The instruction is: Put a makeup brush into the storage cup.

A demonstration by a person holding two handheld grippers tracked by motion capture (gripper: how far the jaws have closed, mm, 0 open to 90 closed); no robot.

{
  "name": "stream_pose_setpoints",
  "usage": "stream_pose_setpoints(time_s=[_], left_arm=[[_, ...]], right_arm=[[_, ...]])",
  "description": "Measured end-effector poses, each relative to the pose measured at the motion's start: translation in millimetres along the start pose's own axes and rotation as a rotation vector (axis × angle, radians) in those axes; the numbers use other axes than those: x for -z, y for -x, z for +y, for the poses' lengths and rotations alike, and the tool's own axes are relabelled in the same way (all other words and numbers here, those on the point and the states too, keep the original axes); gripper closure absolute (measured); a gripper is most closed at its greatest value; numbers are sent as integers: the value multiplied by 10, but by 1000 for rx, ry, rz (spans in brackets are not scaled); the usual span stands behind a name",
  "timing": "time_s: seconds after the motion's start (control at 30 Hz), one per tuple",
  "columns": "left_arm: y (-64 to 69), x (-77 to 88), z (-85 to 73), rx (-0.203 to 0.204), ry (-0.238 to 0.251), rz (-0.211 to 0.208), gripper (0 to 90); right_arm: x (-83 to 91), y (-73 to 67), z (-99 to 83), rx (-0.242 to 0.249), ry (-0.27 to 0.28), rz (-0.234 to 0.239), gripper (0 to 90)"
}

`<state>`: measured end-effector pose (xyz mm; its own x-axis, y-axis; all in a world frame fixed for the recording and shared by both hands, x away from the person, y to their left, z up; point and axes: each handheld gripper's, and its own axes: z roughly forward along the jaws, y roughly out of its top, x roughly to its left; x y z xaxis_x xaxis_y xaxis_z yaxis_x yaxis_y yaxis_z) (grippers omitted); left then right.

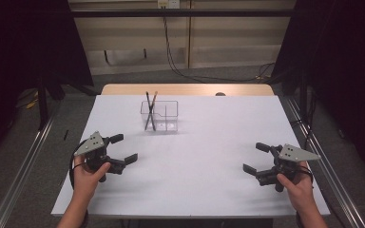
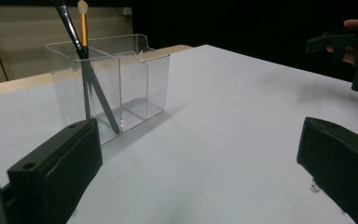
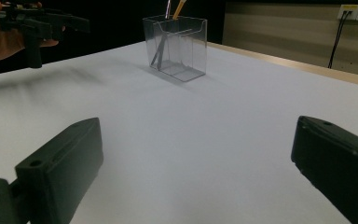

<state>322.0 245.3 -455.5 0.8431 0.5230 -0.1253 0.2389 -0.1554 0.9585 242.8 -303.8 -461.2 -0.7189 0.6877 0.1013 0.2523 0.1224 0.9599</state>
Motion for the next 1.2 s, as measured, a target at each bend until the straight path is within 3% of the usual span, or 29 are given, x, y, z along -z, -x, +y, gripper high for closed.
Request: stream_pose_setpoints(time_s=[1.2], left_arm=[[-22,318,-103,-18,-8,28,1]], right_arm=[[-5,-7,-5,-1,2,3,17]])
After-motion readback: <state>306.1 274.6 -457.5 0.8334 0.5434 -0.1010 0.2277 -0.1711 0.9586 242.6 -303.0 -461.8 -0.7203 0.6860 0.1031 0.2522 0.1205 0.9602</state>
